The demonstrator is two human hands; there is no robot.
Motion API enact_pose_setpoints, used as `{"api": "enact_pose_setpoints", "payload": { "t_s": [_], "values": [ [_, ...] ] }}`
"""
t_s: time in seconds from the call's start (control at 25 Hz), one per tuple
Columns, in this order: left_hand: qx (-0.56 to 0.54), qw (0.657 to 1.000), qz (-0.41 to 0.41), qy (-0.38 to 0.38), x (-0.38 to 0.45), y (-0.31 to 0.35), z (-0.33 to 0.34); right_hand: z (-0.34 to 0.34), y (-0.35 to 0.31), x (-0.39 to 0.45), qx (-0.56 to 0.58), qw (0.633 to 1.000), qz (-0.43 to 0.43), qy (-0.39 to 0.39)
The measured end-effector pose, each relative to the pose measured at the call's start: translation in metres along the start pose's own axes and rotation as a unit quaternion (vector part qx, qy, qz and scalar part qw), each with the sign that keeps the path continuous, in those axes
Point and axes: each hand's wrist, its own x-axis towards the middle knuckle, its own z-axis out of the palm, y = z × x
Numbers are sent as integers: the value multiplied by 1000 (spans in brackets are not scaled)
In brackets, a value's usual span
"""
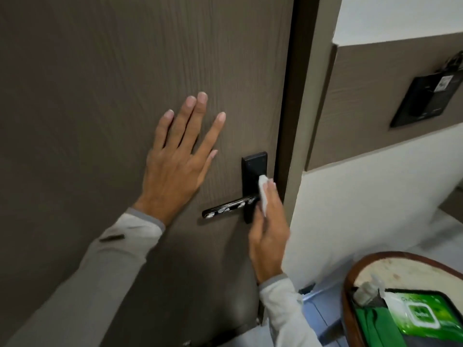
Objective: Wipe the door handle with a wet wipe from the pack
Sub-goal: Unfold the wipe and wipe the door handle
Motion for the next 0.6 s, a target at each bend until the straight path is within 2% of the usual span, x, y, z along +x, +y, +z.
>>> {"api": "enact_pose_setpoints", "payload": {
  "t_s": [0.08,0.16,0.24,0.28,0.36,0.48,0.52,0.6],
  "values": [
    [63,998,18,18,-4,-6,19,18,16,-10,-73,994,-75,-12],
    [79,996,15,43,-9,-6,29,37,26,-26,-148,971,-184,-39],
    [74,995,30,55,-8,-7,34,58,27,-44,-166,941,-280,-88],
    [70,995,36,59,-8,-8,35,64,29,-47,-166,934,-302,-88],
    [69,995,33,63,-9,-10,37,63,46,-32,-169,941,-293,-34],
    [86,993,26,76,-11,-5,37,59,62,-15,-212,956,-188,79],
    [87,992,31,81,-10,-5,38,69,63,-21,-227,951,-193,81],
    [87,992,36,88,-9,-7,39,88,60,-42,-249,929,-270,38]
  ]
}}
